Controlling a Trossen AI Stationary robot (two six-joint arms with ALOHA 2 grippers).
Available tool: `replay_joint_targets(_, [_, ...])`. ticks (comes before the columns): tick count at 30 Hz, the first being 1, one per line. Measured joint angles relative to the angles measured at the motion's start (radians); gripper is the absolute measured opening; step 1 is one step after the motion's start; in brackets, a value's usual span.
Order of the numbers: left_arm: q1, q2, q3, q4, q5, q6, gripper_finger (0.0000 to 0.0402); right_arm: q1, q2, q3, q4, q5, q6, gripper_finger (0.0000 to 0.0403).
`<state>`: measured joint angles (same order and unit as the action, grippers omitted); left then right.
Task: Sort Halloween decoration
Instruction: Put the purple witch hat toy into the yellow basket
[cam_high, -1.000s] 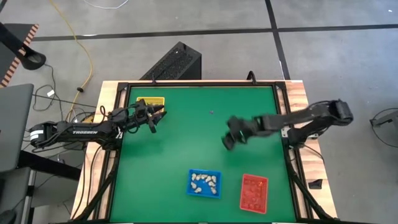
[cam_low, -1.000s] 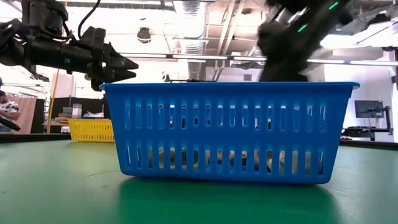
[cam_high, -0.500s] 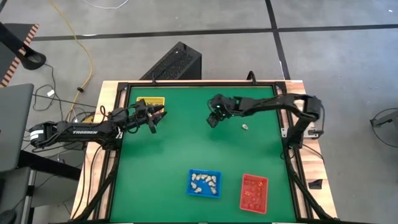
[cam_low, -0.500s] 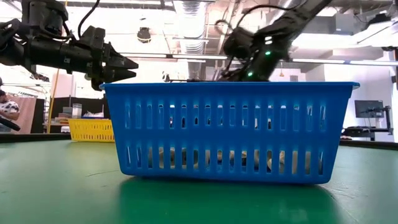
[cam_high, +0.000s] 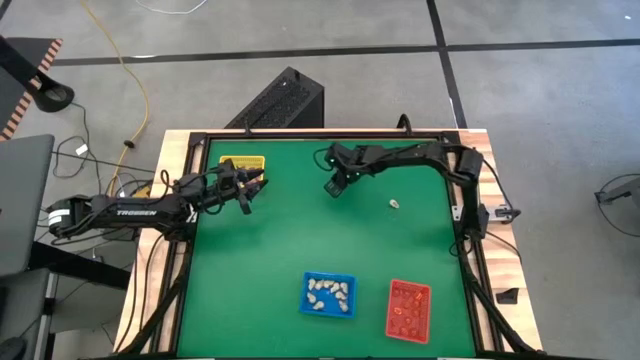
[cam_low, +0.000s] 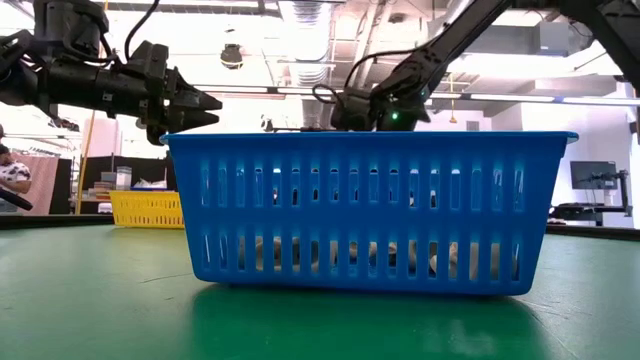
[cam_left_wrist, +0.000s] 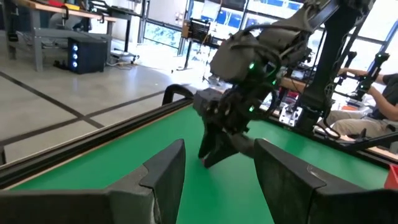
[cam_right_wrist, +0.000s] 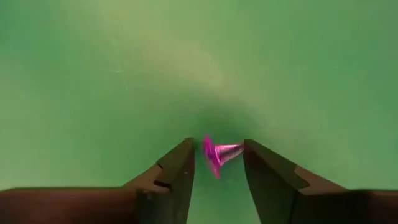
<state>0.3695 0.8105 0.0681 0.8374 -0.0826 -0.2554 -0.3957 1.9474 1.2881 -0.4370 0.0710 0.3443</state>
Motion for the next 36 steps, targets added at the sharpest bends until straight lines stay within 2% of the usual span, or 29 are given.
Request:
replay_joint_targets(5, [0.000, -0.018, -0.001, -0.003, 0.008, 0.008, 0.0179, 0.001, 0.030, 0.007, 0.006, -0.011, 0.002, 0.0129])
replay_joint_targets(15, [0.001, -0.041, -0.001, -0.018, 0.017, 0.015, 0.0179, 0.026, 0.001, 0.001, 0.008, -0.012, 0.003, 0.0018])
replay_joint_targets(23, [0.001, -0.046, -0.001, -0.017, 0.017, 0.019, 0.0179, 0.080, -0.010, 0.037, 0.055, -0.013, 0.005, 0.0021])
replay_joint_targets(27, [0.001, -0.060, -0.001, -0.016, 0.018, 0.014, 0.0179, 0.110, -0.010, 0.086, 0.136, -0.013, 0.005, 0.0021])
replay_joint_targets(36, [0.000, -0.131, -0.001, -0.024, 0.024, -0.009, 0.0179, 0.140, 0.027, 0.115, 0.645, -0.035, -0.006, 0.0021])
